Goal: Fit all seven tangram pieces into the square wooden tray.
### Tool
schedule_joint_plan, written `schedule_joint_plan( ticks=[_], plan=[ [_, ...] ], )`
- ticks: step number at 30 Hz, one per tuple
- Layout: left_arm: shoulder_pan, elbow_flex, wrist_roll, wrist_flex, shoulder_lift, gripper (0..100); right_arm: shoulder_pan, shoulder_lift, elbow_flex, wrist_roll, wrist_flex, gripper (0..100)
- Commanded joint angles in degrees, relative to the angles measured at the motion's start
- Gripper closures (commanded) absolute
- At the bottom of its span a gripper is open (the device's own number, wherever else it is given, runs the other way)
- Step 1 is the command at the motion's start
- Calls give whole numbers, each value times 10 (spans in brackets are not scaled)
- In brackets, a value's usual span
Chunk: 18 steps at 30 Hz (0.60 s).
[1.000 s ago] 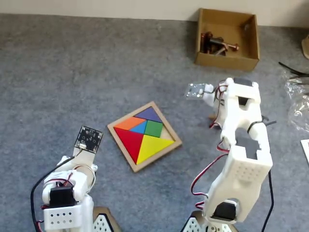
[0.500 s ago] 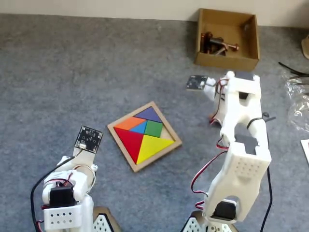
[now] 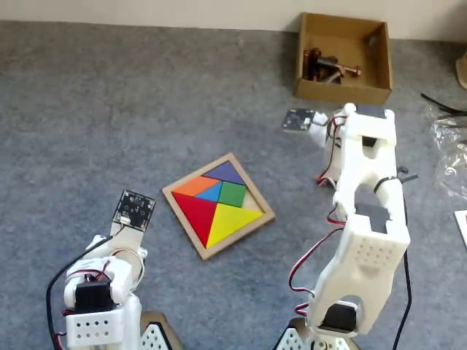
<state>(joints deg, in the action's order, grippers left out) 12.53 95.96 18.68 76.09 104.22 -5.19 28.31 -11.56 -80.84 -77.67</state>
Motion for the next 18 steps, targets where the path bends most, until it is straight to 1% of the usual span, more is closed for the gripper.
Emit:
schedule_joint_plan(
  ticks=[1,7,11,16,18],
  plan=[
    [2,12,-6,4,5,986,9,-10,-29,7,-8,995],
    [2,12,-6,4,5,986,9,-11,-29,11,-18,992],
    [2,12,-6,4,5,986,16,-15,-33,56,-54,993],
    [2,12,-6,4,5,986,36,-15,-35,67,-84,993],
    [2,12,-6,4,5,986,44,-15,-35,86,-81,993]
  ],
)
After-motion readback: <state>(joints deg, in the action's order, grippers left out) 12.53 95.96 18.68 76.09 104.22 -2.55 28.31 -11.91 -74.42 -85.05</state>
